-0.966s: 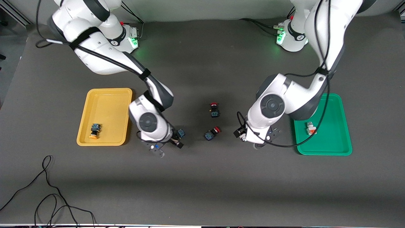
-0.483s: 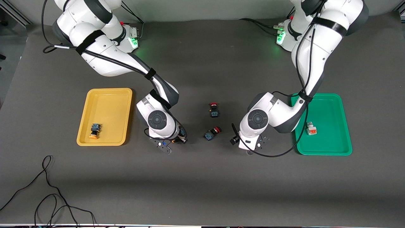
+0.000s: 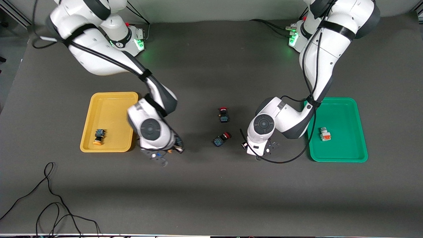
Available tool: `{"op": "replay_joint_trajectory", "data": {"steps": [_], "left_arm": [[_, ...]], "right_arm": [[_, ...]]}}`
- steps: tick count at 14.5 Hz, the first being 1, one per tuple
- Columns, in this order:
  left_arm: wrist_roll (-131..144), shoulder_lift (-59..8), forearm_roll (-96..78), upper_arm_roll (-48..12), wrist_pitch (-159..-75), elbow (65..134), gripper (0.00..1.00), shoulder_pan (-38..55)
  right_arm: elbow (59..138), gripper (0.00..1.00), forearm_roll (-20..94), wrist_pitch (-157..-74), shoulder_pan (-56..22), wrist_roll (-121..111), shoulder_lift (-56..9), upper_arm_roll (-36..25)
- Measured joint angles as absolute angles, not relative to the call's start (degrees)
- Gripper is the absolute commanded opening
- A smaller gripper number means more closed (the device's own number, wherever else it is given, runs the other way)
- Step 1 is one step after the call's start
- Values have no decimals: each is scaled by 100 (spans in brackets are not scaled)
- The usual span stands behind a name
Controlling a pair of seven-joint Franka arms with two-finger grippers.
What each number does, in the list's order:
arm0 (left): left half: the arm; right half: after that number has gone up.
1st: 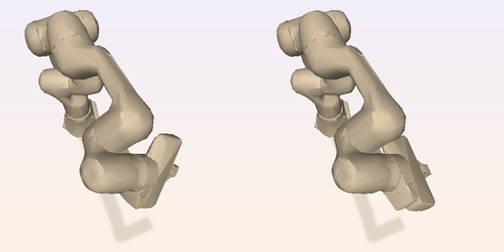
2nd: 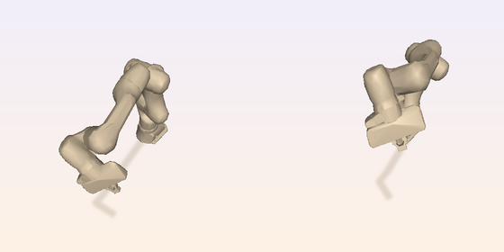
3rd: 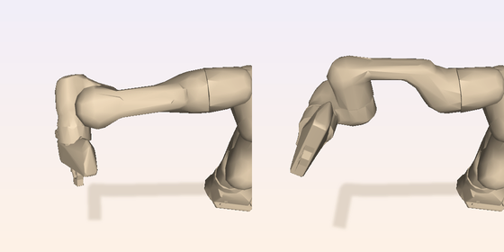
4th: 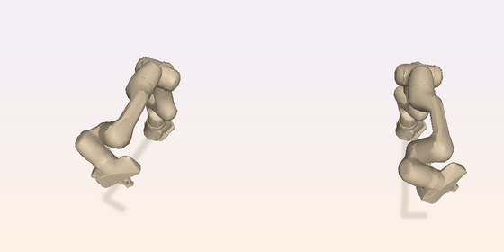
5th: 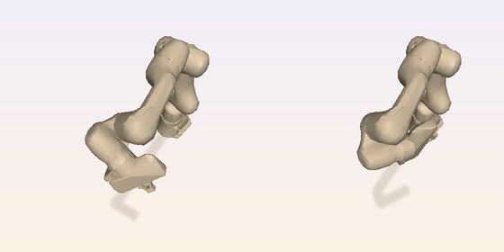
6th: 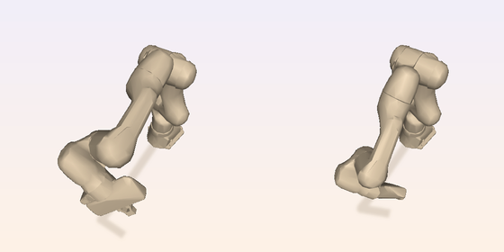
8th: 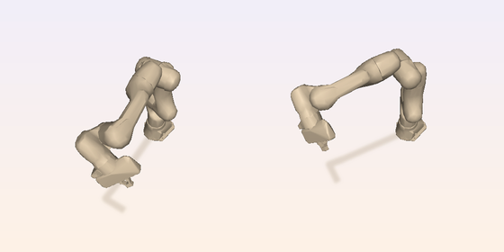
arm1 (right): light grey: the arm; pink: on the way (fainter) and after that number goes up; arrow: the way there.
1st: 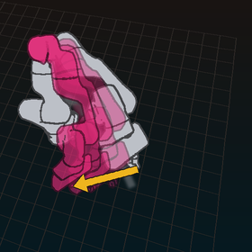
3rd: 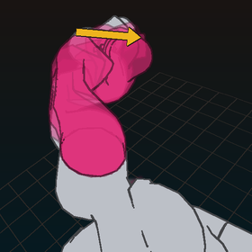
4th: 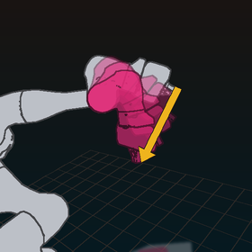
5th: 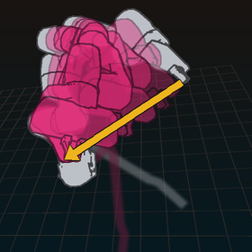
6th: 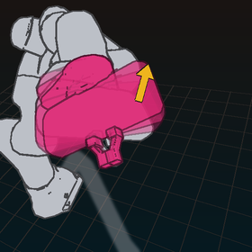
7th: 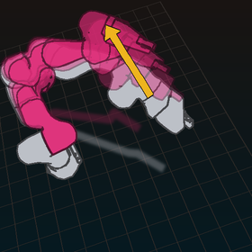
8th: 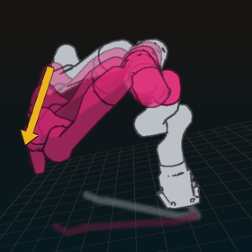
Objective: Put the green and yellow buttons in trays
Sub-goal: 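Grasp and lift the yellow button with the right gripper while the left gripper lifts green, then lower the yellow button into its tray while the left gripper lowers green into its tray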
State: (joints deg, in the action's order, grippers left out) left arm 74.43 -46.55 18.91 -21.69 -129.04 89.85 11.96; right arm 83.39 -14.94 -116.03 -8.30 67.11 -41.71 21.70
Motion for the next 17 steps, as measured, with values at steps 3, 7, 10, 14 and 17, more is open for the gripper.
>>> {"op": "replay_joint_trajectory", "data": {"steps": [3, 7, 10, 14, 17], "left_arm": [[7443, -4520, 1891, -2144, -12789, 8839, 21, 1176], [6948, -3636, 1575, -2341, -11721, 8655, 12, 1032], [5633, -2775, 891, -2375, -10766, 8652, 10, 695], [3682, -2233, 711, -2356, -9894, 8753, 10, -296], [2148, -2118, 742, -2325, -9798, 9085, 10, -1226]], "right_arm": [[8321, 0, -544, -10824, -665, 5580, -3275, 1728], [8343, 0, -41, -9869, -651, 4192, -2394, 815], [8502, 0, 250, -9240, -666, 2876, -1888, 100], [9111, 0, 398, -8953, -684, 1475, -1066, -853], [10041, 0, 418, -9540, -690, 938, -633, -1162]]}}
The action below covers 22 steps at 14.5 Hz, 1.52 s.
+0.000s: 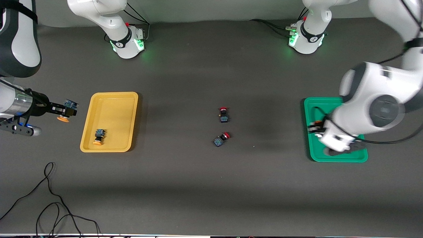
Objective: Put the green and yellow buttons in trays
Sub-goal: 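Lower the yellow button into its tray while the left gripper lowers green into its tray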
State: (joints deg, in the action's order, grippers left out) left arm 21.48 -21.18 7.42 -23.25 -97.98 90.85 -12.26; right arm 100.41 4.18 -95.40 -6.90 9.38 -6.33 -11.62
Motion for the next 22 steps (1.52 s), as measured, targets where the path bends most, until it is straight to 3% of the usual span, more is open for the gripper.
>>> {"op": "replay_joint_trajectory", "data": {"steps": [3, 6, 10, 12, 13, 14, 15, 19, 22], "left_arm": [[876, -2069, 1030, -2313, -10076, 9465, 10, -2147], [182, -2065, 1214, -2305, -11176, 10166, 10, -2760], [-98, -2166, 1482, -2283, -13389, 11800, 10, -3287], [-100, -2319, 1626, -2255, -14001, 12260, 14, -3450], [-107, -2407, 1661, -2250, -14123, 12335, 33, -3507], [-115, -2472, 1677, -2247, -14162, 12341, 80, -3535], [-120, -2497, 1682, -2247, -14170, 12336, 100, -3542], [-130, -2468, 1692, -2253, -14003, 12203, 100, -3542], [-149, -2333, 1696, -2301, -12878, 11566, 100, -3541]], "right_arm": [[11306, 0, 432, -11265, -794, 796, -654, -1175], [12421, 0, 432, -12977, -963, 772, -1019, -1130], [12590, 0, 433, -13921, -976, 769, -1826, -987], [12589, 0, 470, -14278, -974, 769, -2164, -897], [12581, 15, 525, -14417, -976, 769, -2280, -839], [12558, 97, 562, -14453, -979, 769, -2337, -794], [12517, 100, 577, -14446, -981, 770, -2341, -770], [12045, 100, 584, -13716, -972, 770, -2119, -778], [11459, 100, 586, -12499, -963, 770, -1579, -863]]}}
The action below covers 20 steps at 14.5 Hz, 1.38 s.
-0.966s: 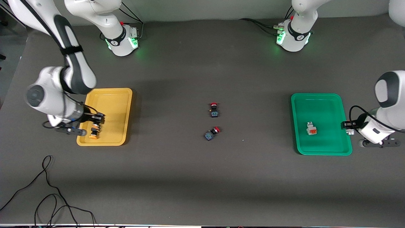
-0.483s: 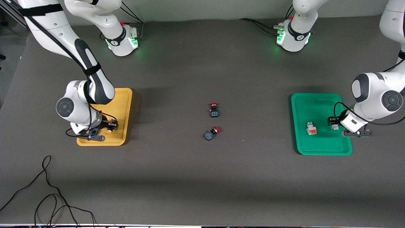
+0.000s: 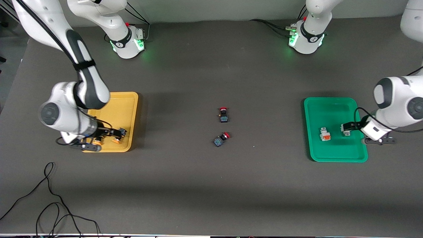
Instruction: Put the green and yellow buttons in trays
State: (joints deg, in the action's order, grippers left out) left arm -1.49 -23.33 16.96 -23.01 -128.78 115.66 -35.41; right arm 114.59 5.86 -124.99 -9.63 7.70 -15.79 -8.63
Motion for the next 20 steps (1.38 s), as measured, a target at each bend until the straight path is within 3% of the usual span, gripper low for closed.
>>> {"op": "replay_joint_trajectory", "data": {"steps": [4, 8, 14, 20], "left_arm": [[-248, -2034, 1685, -2584, -10957, 10259, 100, -3537], [-306, -1820, 1494, -2873, -9811, 9419, 100, -3533], [-604, -792, 641, -2798, -9225, 9320, 100, -3213], [-410, -191, 200, -1317, -9055, 9535, 100, -1208]], "right_arm": [[10467, 100, 585, -10465, -934, 770, -821, -1183], [9626, 100, 585, -9339, -934, 765, -585, -1451], [9362, 100, 582, -8972, -1020, 732, -450, -1527], [9647, 100, 484, -8972, -1173, 730, 60, -1303]]}}
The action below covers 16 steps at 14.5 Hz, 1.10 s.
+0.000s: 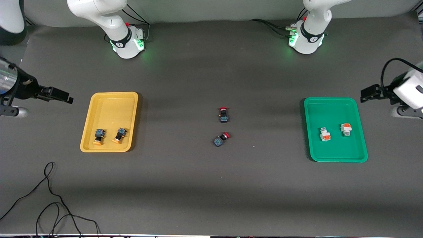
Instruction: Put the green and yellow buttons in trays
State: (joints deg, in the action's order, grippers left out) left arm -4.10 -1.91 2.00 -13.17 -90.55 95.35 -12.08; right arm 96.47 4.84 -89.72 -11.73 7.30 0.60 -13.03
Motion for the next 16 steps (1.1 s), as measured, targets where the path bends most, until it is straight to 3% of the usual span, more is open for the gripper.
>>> {"op": "replay_joint_trajectory", "data": {"steps": [5, 16], "left_arm": [[-97, -32, 56, -821, -8899, 9551, 100, -325], [-96, 88, -55, -700, -8760, 9544, 100, -304]], "right_arm": [[9482, 100, 452, -8957, -1172, 721, 145, -1311], [9310, 100, 452, -8643, -1172, 714, 134, -1310]]}}
